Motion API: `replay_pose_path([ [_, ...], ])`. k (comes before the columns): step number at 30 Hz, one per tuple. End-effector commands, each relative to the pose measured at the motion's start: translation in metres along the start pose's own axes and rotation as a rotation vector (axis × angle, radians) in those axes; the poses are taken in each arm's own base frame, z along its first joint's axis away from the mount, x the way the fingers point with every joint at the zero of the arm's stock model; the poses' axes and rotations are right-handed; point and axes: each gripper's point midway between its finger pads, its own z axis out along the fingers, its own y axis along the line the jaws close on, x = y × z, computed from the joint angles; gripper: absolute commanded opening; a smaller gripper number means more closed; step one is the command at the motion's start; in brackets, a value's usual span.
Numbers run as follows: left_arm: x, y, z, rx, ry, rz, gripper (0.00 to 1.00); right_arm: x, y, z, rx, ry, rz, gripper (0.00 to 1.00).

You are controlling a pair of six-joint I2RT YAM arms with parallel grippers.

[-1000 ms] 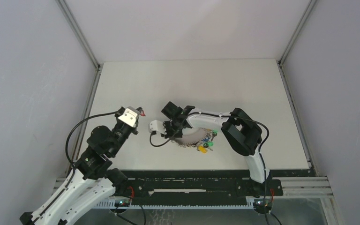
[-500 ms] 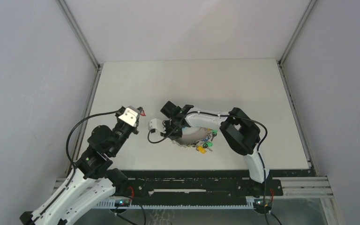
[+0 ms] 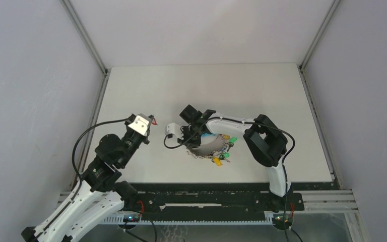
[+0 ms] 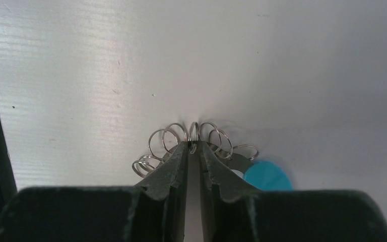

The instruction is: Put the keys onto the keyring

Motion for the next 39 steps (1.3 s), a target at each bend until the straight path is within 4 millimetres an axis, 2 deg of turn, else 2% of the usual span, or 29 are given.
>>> replay_pose_path([
  [1,-0.002,-0.002,0.003,0.003,-0.023,-0.024,0.00,-0.020,-0.002,-0.022,0.006,-0.109,0.006,0.11],
  [10,-0.004,-0.004,0.003,0.014,-0.029,-0.025,0.00,-0.022,0.005,-0.017,-0.039,-0.132,-0.001,0.10],
  [18,-0.003,-0.004,0.003,0.016,-0.028,-0.026,0.00,-0.024,0.003,-0.012,-0.037,-0.143,0.005,0.10],
  [31,-0.004,-0.005,0.003,0.020,-0.029,-0.027,0.00,-0.007,0.003,-0.005,-0.027,-0.114,0.045,0.09],
  [39,-0.003,-0.005,0.004,0.019,-0.026,-0.026,0.00,-0.006,-0.003,0.000,0.004,-0.139,0.056,0.11],
])
